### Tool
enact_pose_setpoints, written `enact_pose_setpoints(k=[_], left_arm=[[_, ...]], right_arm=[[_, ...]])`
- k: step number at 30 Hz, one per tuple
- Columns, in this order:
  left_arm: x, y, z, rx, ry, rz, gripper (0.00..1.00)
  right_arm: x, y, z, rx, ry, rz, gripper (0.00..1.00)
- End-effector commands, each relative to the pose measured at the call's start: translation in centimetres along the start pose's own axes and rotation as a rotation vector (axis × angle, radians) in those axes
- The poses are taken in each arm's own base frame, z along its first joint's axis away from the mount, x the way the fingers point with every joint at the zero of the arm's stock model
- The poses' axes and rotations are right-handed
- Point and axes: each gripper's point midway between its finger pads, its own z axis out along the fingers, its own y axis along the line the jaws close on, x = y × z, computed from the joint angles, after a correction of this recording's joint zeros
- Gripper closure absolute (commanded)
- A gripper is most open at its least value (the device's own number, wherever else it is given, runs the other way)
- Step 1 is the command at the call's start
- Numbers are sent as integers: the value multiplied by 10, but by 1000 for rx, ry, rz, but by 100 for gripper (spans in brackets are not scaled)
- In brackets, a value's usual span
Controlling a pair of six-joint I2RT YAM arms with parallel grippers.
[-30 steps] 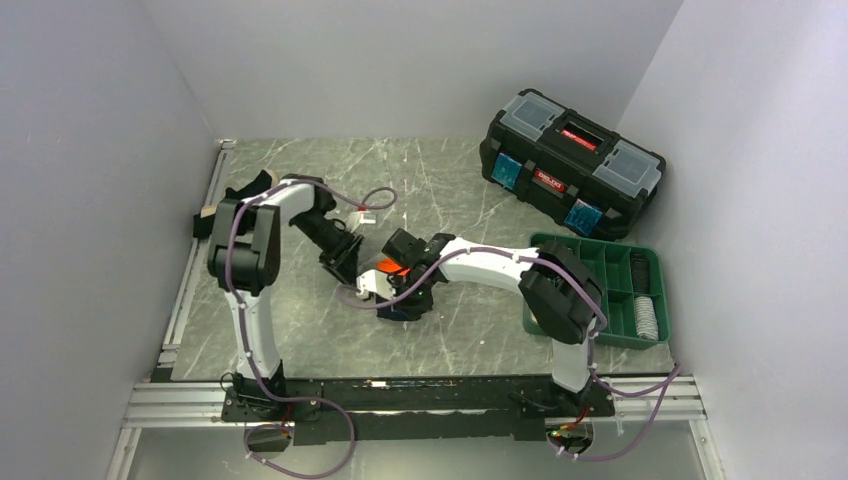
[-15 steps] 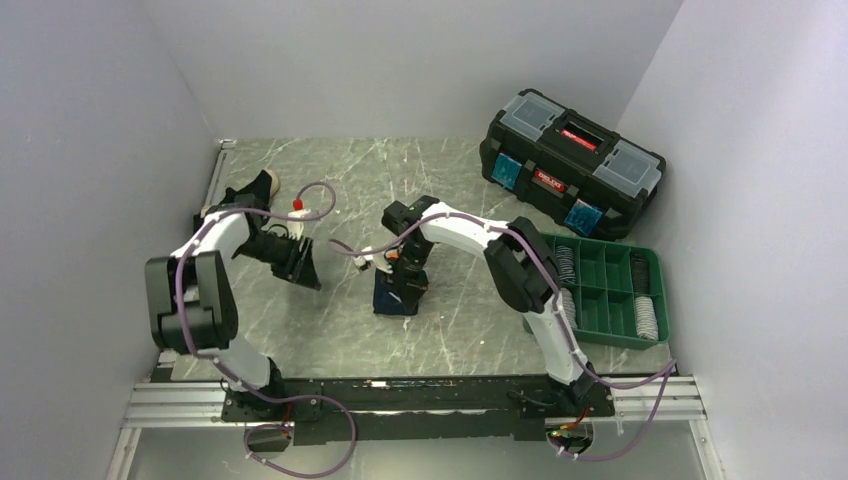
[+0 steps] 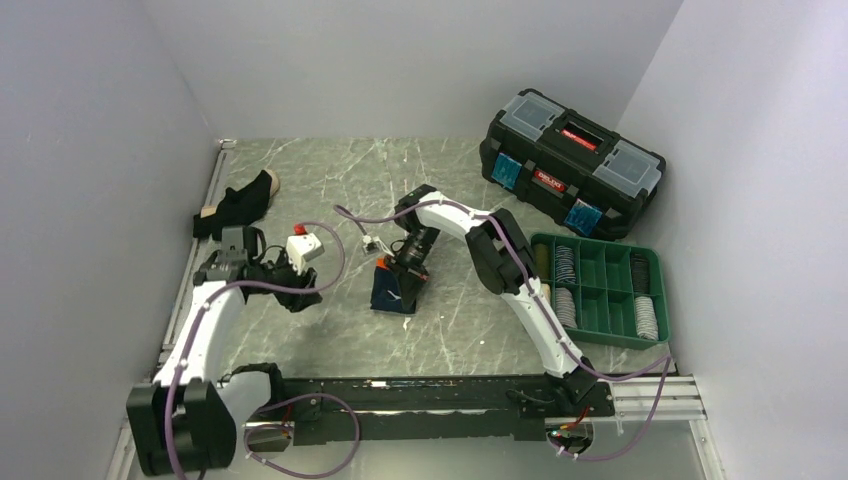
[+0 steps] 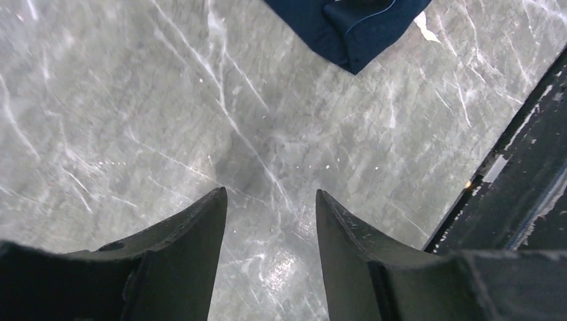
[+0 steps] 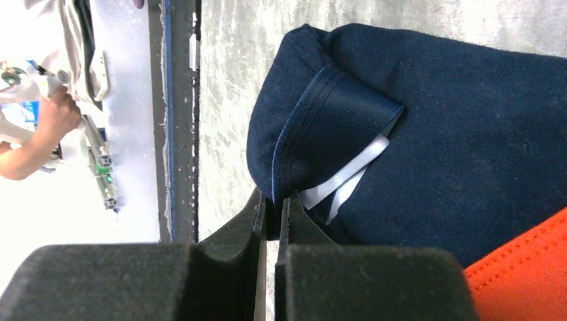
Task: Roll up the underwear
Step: Roll the underwear to the center of the board.
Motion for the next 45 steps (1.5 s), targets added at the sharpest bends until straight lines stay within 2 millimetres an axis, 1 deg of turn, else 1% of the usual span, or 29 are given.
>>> enact_pose_setpoints(k=[1,2,4,6,10,13,17,20,25,31,38,40,45], left_arm=[[-34,-1,-7,-72,-146,187,42],[-42,-4,-11,-89,-176,216,40],[-53,-12,-12,-81,-204,262,37],[-63,-25,-5,-49,-200,330,33],[-72,-44,19,2,-126,429,29],[-79,-59,40,58,-84,492,26],[-86,-69,68,94,-8,572,20],[-86,-77,88,117,44,628,18],[-74,-82,117,149,142,690,18],[-65,-85,138,176,195,725,18],[-56,-87,152,212,241,728,20],[-53,-88,154,223,261,722,23],[-36,-90,156,250,322,713,34]], right_arm=[[0,-10,3,-26,-27,-29,100],[1,-11,3,-28,-31,-23,100],[3,-15,4,-33,-33,-5,100],[4,-18,5,-34,-31,6,100],[4,-23,8,-36,-29,27,100],[6,-27,9,-29,-20,41,100],[7,-31,11,-27,-12,51,100],[9,-33,11,-22,-5,55,99],[12,-34,13,-24,3,62,99],[14,-36,14,-24,10,66,99],[15,-37,15,-24,14,70,99],[15,-37,16,-25,16,71,99],[13,-37,16,-21,18,67,99]])
